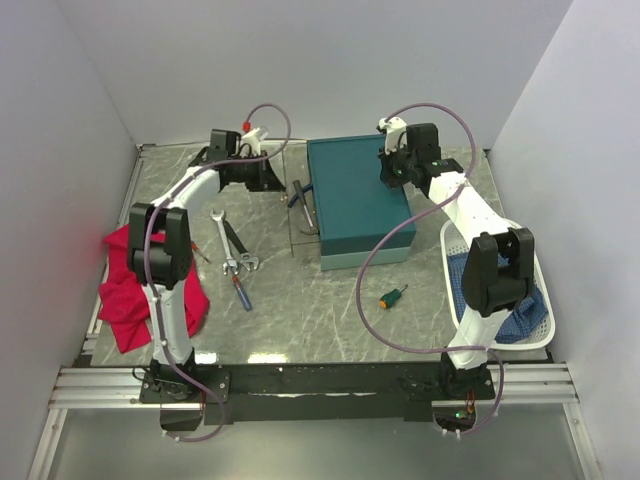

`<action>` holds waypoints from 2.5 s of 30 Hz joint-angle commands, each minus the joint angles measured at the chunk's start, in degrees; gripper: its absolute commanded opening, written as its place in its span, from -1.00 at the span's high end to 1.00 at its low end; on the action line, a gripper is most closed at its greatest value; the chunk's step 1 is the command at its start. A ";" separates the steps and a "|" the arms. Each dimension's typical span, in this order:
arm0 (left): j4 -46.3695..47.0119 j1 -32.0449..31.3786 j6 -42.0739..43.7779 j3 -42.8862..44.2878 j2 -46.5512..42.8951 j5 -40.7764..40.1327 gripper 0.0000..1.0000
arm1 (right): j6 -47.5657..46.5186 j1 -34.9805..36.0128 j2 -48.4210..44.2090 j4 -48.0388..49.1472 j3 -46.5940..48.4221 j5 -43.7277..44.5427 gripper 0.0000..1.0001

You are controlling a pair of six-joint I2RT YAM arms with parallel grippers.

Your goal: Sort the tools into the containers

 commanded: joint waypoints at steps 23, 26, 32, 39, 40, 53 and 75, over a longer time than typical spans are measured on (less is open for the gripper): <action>6.52 -9.10 -8.66 7.32 4.69 5.20 0.35 | 0.57 3.15 2.45 -1.20 -3.30 -0.73 1.00; 4.75 -5.85 -8.92 2.06 -1.98 3.53 0.12 | 0.49 3.24 2.62 -1.29 -3.04 -0.29 1.00; 9.57 -0.31 -11.12 -9.37 -9.82 8.17 -0.04 | 0.05 3.24 3.15 -1.38 -2.86 -0.20 0.86; 55.61 -0.13 -42.99 -26.79 -0.97 21.99 -0.05 | -0.83 3.50 3.59 -3.04 -2.42 0.06 -0.56; 58.59 -0.48 -43.29 -26.97 -0.16 21.64 -0.04 | -1.09 3.59 3.68 -3.57 -2.34 0.06 -0.56; 66.89 -3.82 -50.85 -17.49 14.87 21.64 -0.25 | -2.15 3.59 3.41 -5.42 -3.65 -0.29 -0.55; 77.42 -5.93 -60.07 -15.10 24.02 21.20 -0.01 | -1.71 4.47 4.38 -6.03 -2.60 0.24 -0.55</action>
